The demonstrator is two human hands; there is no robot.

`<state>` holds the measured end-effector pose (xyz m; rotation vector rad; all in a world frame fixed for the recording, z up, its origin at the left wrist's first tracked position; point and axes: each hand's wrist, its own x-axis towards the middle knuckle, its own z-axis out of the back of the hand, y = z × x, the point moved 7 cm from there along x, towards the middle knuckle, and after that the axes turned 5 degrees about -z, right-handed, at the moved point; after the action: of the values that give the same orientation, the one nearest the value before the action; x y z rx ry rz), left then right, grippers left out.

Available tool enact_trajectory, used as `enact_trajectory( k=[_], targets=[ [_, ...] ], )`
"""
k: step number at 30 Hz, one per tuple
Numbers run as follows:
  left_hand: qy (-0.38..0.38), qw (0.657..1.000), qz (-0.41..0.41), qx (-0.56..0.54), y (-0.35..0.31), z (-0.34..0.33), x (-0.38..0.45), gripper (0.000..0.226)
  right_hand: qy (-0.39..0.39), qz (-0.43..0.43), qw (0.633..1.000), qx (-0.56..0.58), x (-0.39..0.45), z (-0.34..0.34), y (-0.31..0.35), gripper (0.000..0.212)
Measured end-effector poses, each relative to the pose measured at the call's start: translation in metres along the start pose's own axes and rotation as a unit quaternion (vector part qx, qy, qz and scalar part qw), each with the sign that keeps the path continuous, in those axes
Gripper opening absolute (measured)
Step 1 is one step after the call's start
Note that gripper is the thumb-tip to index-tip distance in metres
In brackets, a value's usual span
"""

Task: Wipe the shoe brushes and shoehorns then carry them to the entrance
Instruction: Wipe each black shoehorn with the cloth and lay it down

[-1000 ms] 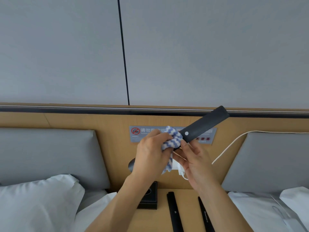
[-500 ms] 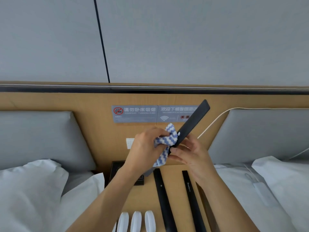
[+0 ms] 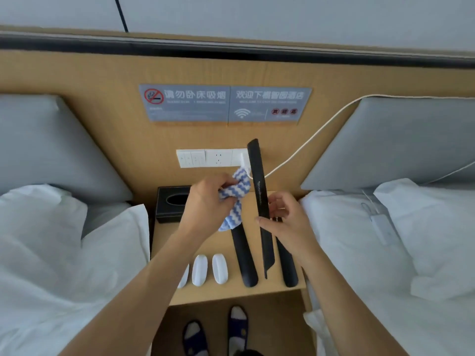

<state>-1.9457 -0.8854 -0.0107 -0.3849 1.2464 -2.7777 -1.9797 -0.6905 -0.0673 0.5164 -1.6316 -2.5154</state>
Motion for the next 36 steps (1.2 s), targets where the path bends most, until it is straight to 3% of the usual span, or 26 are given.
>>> enact_trajectory(
  k=[12,24,28,36],
  targets=[
    [0.046,0.992,0.117,0.017,0.074,-0.054,-0.034,0.019,0.042,-0.108,0.981,-0.158,0.028,-0.035,-0.111,0.041],
    [0.055,0.984,0.158,0.054,0.133,-0.088,-0.039,0.024,0.027,-0.275,0.921,-0.274,0.104,-0.040,-0.234,0.045],
    [0.054,0.984,0.161,0.062,0.151,-0.099,-0.032,0.024,0.025,-0.272,0.898,-0.346,0.142,-0.048,-0.254,0.054],
    [0.039,0.982,0.178,0.046,0.173,-0.111,-0.033,0.023,0.015,-0.262,0.858,-0.442,0.187,-0.060,-0.283,0.050]
  ],
)
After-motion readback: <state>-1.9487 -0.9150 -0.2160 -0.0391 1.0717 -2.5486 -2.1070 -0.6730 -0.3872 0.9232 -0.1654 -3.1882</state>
